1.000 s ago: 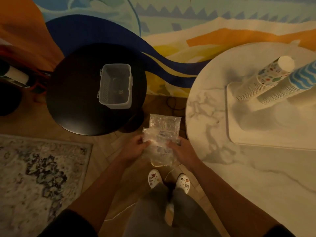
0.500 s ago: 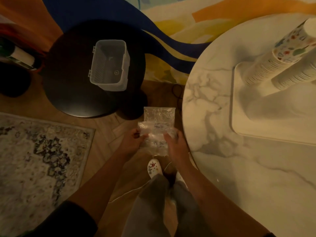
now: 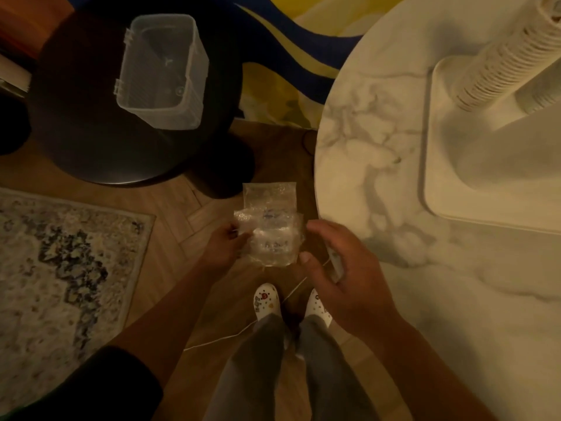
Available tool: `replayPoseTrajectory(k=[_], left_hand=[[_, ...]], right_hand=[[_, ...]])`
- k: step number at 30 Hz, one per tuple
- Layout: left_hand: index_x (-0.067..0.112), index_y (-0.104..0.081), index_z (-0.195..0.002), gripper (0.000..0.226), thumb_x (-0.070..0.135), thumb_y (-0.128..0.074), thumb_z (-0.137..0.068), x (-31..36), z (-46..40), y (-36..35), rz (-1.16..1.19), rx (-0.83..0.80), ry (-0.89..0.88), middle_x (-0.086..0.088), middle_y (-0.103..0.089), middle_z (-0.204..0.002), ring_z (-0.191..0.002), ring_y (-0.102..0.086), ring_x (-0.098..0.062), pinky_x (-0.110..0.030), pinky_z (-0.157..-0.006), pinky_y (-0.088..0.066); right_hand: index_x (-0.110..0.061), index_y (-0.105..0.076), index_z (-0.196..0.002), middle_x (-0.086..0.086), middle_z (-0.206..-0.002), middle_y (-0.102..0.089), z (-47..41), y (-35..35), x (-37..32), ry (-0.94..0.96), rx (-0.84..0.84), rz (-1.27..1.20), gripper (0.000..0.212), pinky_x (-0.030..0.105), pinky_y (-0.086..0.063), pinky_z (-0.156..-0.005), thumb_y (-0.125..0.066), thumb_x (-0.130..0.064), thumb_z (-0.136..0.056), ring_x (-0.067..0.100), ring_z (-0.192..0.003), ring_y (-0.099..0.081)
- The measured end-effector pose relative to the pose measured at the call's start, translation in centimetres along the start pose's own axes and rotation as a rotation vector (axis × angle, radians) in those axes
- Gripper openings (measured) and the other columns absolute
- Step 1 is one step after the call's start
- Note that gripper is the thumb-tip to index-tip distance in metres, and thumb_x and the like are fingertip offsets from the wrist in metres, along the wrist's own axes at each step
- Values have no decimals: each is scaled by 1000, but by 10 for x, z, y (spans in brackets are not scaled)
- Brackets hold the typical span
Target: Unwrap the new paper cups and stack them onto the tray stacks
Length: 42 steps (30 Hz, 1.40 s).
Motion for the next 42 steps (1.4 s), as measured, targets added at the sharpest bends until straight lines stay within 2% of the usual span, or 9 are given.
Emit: replayPoseTrajectory(k=[5,9,13,16,23,34,36,39,42], left_hand=[[12,-66,-113,18,17,-67,-96,-24,-30,-10,35,13,5,-7,-74,-106,-91,-75,-23,-35,-70,-60],[14,-63,-115,21,19,-69,-95,-61,-65,-14,44,62,66,-9,-71,-112,-98,-72,-27,-41,-77,-61],[11,-60,-119,29,20,-71,-94,-100,-101,-13,-8,154,140,-9,-69,-114,-95,-70,-24,-36,-73,-59],[15,-61,-105,15,16,-71,-93,-123,-123,-11,-107,217,158,-10,-68,-108,-93,-68,-25,-43,-84,-60],[4,-65,-118,33,17,-75,-89,-161,-160,-7,-195,342,244,-15,-69,-113,-102,-68,-34,-44,-89,-59],[7,-65,-127,45,24,-78,-88,-175,-187,-23,-281,238,262,-14,-69,-119,-105,-69,-32,-44,-94,-58],[5,-68,-119,40,25,-80,-86,-176,-189,-18,-294,249,259,-16,-72,-114,-102,-70,-33,-46,-94,-58],[16,-61,-76,27,34,-78,-87,-166,-186,-15,-435,233,221,-10,-71,-93,-96,-70,-33,-46,-93,-57],[22,-53,-69,34,35,-78,-87,-156,-182,-16,-486,239,196,-9,-70,-87,-92,-70,-31,-45,-92,-57]], right_hand=[[-19,-49,-145,2,-159,-39,-10,3,7,225,-44,505,63,55,-24,-121,-46,-59,-96,24,-154,-19],[-15,-48,-148,8,-163,-32,-13,-1,18,277,-77,640,65,61,-24,-120,-43,-58,-99,32,-155,-14],[-13,-50,-146,10,-162,-34,-24,0,19,346,-110,725,61,63,-29,-117,-50,-49,-96,35,-154,-17],[-15,-51,-145,7,-161,-36,-28,3,21,377,-124,727,59,59,-29,-119,-58,-43,-93,32,-154,-20],[-19,-48,-147,-2,-165,-29,-27,8,26,404,-144,649,63,48,-19,-123,-52,-52,-94,23,-156,-16],[-20,-48,-147,-3,-165,-29,-27,7,28,425,-152,626,63,45,-16,-122,-53,-51,-92,23,-156,-16],[-19,-50,-146,-3,-164,-30,-27,7,28,429,-149,637,63,45,-15,-123,-52,-52,-93,22,-156,-17],[-21,-49,-147,-4,-164,-30,-27,7,24,439,-144,618,63,44,-14,-124,-51,-53,-93,21,-156,-16],[-21,-49,-146,-3,-165,-30,-27,7,21,445,-126,629,62,45,-15,-123,-51,-53,-93,22,-156,-16]])
Point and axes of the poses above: each hand's wrist, its own z-axis away from the middle knuckle, its own y-axis out of the back of the hand, x = y × z, the point moved 9 cm from there along -z, towards the middle knuckle
